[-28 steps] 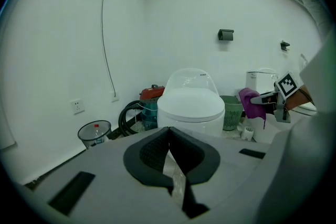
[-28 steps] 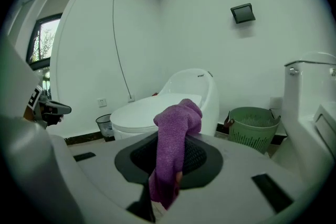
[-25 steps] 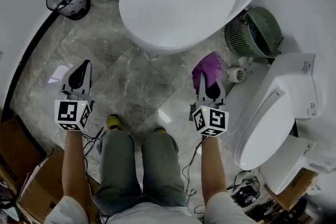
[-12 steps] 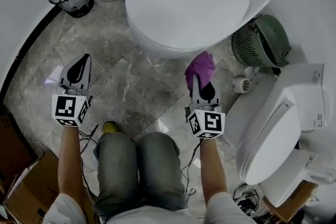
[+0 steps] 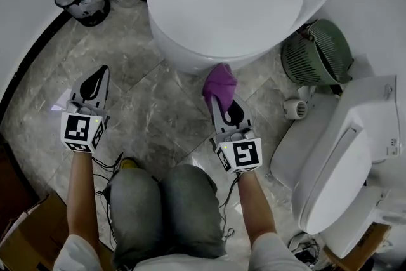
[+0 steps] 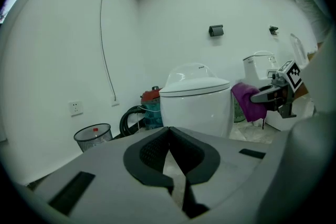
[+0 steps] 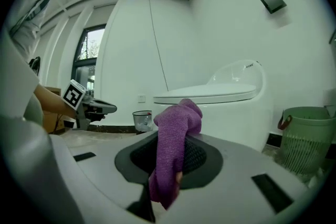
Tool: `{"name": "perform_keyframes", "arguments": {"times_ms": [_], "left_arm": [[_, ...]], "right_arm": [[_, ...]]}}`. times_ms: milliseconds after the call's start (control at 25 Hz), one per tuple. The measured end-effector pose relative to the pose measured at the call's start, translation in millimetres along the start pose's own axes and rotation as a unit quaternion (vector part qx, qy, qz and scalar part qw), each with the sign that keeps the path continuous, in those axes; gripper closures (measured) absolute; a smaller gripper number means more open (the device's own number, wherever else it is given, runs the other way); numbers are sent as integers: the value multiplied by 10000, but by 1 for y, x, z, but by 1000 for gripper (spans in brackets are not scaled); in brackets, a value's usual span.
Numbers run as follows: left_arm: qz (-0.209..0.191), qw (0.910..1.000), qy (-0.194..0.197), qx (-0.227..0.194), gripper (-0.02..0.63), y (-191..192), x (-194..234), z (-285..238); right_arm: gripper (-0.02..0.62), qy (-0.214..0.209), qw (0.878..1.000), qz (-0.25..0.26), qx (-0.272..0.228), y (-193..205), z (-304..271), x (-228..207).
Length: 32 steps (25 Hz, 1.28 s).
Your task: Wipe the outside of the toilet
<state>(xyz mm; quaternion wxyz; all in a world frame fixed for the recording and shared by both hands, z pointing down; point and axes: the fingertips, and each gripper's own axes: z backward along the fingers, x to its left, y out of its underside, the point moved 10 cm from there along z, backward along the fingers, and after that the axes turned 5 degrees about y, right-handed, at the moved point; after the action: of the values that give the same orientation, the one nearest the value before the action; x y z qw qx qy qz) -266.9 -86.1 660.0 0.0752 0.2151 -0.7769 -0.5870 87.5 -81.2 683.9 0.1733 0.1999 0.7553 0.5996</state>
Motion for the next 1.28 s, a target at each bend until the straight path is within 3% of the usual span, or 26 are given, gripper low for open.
{"name": "perform_keyframes", "arguments": {"times_ms": [360,440,600,800,960,1280], "left_arm": [[-210,9996,192,-31,589,27,-6,-14],[-249,9994,216,-82,589,31,-9,-19],[-292,9990,320,-57,589,38,-17,-29],[-360,9984,430,-102,589,43,-25,-40],[-527,9970,558,-87,589,47,-34,-44],[-639,9949,780,-7,589,43,-47,-53]], "right_arm": [[509,-1188,9924,225,-214,2,-37,40],[509,-1332,9900,187,-427,4,-47,43],[509,-1406,9851,609,-787,6,-61,43],[509,-1263,9875,534,-773,9,-62,31],[509,-994,9940,290,-345,15,-48,10],[508,-221,9984,70,-524,19,-32,-44]]}}
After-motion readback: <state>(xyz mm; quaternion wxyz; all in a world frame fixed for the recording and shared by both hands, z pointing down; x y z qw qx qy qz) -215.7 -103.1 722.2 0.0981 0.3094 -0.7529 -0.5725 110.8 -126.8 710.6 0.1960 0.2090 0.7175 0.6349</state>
